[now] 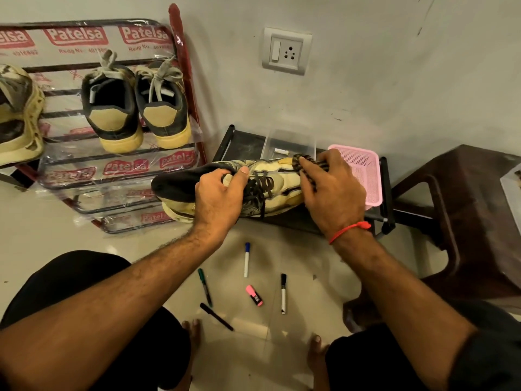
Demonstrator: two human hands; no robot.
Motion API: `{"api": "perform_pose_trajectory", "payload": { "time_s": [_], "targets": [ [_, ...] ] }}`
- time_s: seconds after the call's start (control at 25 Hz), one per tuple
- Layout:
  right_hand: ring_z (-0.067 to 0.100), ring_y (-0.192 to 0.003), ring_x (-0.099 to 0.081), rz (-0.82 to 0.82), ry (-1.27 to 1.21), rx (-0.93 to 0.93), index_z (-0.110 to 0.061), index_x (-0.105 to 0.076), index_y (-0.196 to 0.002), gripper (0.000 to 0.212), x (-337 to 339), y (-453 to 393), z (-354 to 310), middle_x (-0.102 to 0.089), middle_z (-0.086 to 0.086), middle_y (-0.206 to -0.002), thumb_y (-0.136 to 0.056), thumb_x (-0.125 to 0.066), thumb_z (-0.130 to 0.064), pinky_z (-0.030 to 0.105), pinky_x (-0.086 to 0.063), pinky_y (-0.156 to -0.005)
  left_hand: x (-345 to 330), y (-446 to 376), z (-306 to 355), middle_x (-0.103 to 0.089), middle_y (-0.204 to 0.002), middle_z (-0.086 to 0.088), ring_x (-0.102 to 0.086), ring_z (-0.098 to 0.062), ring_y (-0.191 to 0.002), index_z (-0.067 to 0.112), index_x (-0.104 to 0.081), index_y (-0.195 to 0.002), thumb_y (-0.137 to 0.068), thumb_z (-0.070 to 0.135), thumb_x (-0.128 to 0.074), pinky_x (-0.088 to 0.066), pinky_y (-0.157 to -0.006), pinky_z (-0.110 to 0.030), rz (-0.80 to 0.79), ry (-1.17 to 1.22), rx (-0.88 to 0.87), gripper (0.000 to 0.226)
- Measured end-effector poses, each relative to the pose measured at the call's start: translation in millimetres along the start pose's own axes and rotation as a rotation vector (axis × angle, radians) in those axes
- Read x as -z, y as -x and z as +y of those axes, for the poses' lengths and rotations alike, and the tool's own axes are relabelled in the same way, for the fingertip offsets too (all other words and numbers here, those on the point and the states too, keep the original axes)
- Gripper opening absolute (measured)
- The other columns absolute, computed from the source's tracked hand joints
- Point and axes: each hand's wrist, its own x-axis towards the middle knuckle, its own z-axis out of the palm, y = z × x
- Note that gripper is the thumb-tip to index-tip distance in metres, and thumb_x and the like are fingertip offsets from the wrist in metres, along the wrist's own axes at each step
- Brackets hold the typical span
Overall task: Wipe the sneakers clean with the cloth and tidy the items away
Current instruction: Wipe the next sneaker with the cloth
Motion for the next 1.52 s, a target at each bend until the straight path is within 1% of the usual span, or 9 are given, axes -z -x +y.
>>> {"api": "perform_pose_trajectory", "payload": {
  "time_s": [0.2,0.36,0.56,0.64,0.76,0.96,1.16,1.32,1.52],
  "targets": [
    [0.025,-0.092,-0.06,-0.096,-0.179,0.238,-0.013,-0.066,-0.123,0.038,-2.1,25.1,-41.2,-0.057,0.012,-0.109,-0.095,-0.047,-0.031,0.03,-0.052,-0.063,-6.9,14.0,-6.1,-0.064,-0.061,0.003,-0.06,-0.012,-0.056,0.016,-0.065,-0.072,-0.099,0.03,-0.063,-0.055,-0.054,-0.038,-0.067,-0.068,-0.166,0.031],
    [0.022,-0.091,-0.058,-0.043,-0.037,-0.032,-0.016,-0.068,-0.12,0.03,1.1,-0.4,4.6,-0.056,0.007,-0.109,-0.097,-0.056,-0.031,0.037,-0.057,-0.06,-4.9,12.1,-6.1,-0.066,-0.07,0.013,-0.066,-0.002,-0.067,0.026,-0.064,-0.08,-0.1,0.033,-0.06,-0.055,-0.059,-0.022,-0.072,-0.132,-0.282,0.022],
    [0.022,-0.089,-0.06,-0.067,-0.209,0.217,-0.013,-0.068,-0.12,0.032,-5.6,21.0,-32.5,-0.06,0.008,-0.106,-0.097,-0.054,-0.03,0.031,-0.052,-0.062,-6.8,12.1,-9.1,-0.065,-0.067,0.01,-0.064,-0.007,-0.064,0.019,-0.068,-0.081,-0.1,0.031,-0.061,-0.055,-0.057,-0.026,-0.065,-0.145,-0.329,0.023],
    [0.023,-0.089,-0.061,-0.07,-0.091,0.135,-0.016,-0.069,-0.119,0.032,-4.9,8.2,-11.7,-0.06,0.008,-0.106,-0.095,-0.055,-0.032,0.028,-0.051,-0.059,-4.2,8.3,-8.6,-0.065,-0.069,0.011,-0.064,-0.004,-0.066,0.019,-0.068,-0.083,-0.1,0.033,-0.061,-0.055,-0.058,-0.024,-0.062,-0.165,-0.315,0.023],
    [0.024,-0.091,-0.059,-0.038,-0.09,-0.033,-0.014,-0.067,-0.122,0.032,-5.3,1.6,7.9,-0.057,0.009,-0.11,-0.095,-0.059,-0.029,0.039,-0.058,-0.062,0.7,2.7,-8.1,-0.067,-0.07,0.007,-0.066,-0.006,-0.067,0.018,-0.068,-0.081,-0.1,0.036,-0.061,-0.056,-0.059,-0.027,-0.013,-0.197,-0.304,0.027],
    [0.027,-0.087,-0.063,-0.085,-0.124,0.361,-0.013,-0.065,-0.124,0.04,-12.7,30.2,-35.7,-0.063,0.011,-0.109,-0.093,-0.05,-0.032,0.035,-0.057,-0.06,5.6,-6.6,5.3,-0.071,-0.076,-0.007,-0.071,-0.027,-0.074,0.016,-0.066,-0.078,-0.098,0.035,-0.063,-0.058,-0.056,-0.041,0.048,0.056,0.027,0.028],
    [0.026,-0.091,-0.059,0.009,-0.154,0.067,-0.017,-0.067,-0.124,0.033,-10.1,6.0,1.3,-0.06,0.01,-0.111,-0.093,-0.06,-0.028,0.041,-0.057,-0.062,10.2,-7.1,17.0,-0.074,-0.079,-0.002,-0.073,-0.016,-0.073,0.018,-0.065,-0.076,-0.097,0.025,-0.064,-0.054,-0.049,-0.024,0.006,0.303,0.376,0.022],
    [0.027,-0.088,-0.063,-0.084,-0.186,0.463,-0.015,-0.068,-0.123,0.035,-12.0,41.3,-49.1,-0.064,0.013,-0.109,-0.094,-0.055,-0.029,0.035,-0.057,-0.063,13.5,-8.7,23.9,-0.073,-0.074,0.002,-0.068,-0.012,-0.061,0.02,-0.067,-0.086,-0.097,0.026,-0.063,-0.048,-0.044,-0.018,0.024,0.475,0.548,0.013],
    [0.014,-0.093,-0.054,-0.012,-0.331,0.055,-0.023,-0.066,-0.128,0.034,-10.7,12.8,-1.8,-0.054,0.007,-0.111,-0.095,-0.06,-0.03,0.034,-0.058,-0.067,25.6,-11.5,28.8,-0.072,-0.086,-0.004,-0.059,-0.008,-0.05,0.015,-0.067,-0.104,-0.09,0.038,-0.074,-0.04,-0.036,-0.015,-0.229,0.487,0.617,0.028]
  ]
}}
